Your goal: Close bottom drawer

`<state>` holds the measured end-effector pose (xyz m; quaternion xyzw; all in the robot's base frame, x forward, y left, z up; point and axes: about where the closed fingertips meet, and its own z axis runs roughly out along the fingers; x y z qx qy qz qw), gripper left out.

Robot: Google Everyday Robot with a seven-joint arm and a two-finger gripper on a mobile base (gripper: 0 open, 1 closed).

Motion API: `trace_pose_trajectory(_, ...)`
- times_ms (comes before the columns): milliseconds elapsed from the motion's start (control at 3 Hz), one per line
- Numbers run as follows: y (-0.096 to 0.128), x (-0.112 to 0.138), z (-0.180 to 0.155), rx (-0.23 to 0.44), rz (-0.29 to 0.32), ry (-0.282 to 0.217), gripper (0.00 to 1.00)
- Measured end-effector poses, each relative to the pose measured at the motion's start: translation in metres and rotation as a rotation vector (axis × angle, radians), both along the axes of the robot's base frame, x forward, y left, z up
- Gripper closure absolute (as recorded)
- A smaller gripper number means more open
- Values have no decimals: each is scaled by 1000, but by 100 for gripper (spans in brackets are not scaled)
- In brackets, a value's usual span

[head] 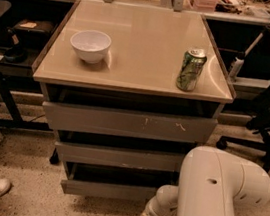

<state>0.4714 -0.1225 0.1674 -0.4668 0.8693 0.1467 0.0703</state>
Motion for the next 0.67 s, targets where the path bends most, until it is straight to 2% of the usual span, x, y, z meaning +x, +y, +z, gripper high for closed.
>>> trace_pose_trajectory(667,3,46,9,-46,7,-107,100)
